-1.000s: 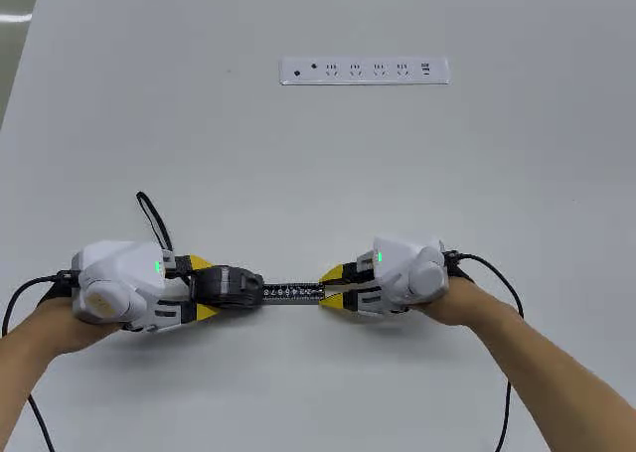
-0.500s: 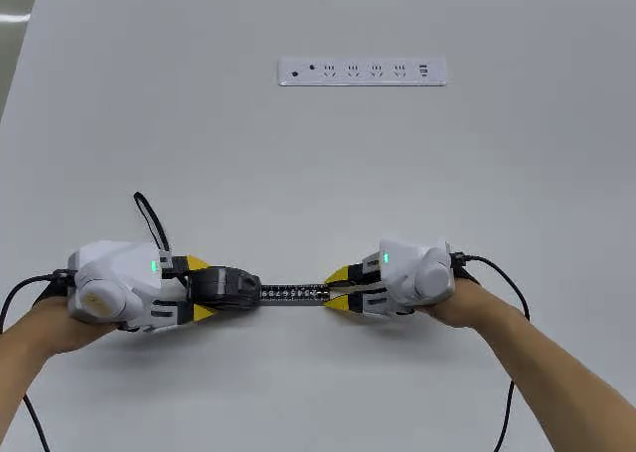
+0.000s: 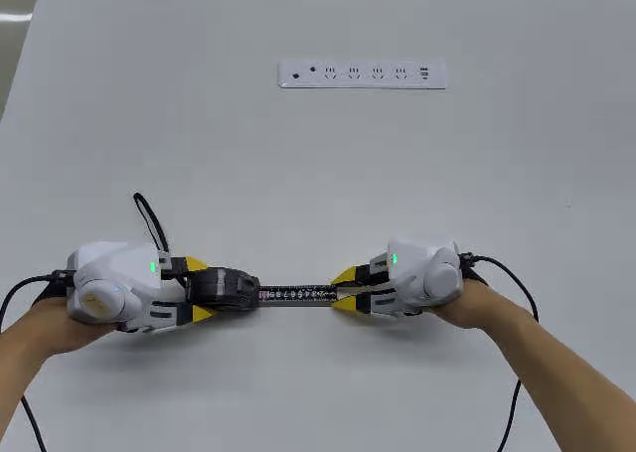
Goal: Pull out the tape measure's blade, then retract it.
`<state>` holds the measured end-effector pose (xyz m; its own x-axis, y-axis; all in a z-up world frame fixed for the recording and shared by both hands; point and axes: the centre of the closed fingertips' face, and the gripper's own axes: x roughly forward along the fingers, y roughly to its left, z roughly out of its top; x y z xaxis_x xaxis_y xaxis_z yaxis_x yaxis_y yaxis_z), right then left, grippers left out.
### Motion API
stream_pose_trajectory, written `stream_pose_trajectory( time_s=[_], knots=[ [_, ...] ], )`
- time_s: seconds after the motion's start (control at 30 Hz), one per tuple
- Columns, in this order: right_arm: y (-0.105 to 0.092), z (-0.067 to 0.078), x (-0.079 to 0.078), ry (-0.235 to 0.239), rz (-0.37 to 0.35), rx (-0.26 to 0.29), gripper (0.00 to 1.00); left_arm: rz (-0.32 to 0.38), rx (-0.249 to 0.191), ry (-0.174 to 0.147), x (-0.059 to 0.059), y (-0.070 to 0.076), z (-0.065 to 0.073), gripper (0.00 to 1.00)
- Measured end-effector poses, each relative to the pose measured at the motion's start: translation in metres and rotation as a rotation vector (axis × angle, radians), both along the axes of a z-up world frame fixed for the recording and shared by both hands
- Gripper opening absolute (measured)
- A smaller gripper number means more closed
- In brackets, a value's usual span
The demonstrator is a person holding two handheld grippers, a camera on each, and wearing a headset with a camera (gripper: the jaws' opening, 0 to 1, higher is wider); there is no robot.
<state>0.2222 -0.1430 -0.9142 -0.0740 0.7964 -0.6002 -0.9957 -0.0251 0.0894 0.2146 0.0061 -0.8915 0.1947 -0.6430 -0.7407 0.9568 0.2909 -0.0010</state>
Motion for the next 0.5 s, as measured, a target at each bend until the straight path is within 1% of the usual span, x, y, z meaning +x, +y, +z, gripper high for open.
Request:
stream_pose_trajectory(
  time_s=[0.1,0.5],
  knots=[
    [-0.0017,0.0004,0.0005,0.001,0.001,-0.002,0.1,0.003,-0.001,-0.001,0.0005,0.0012,-0.0016,0.28],
    [-0.0091,0.0009,0.0017,0.0,0.002,-0.009,0.1,0.013,-0.003,-0.002,-0.001,-0.0015,0.0014,0.28]
  ],
)
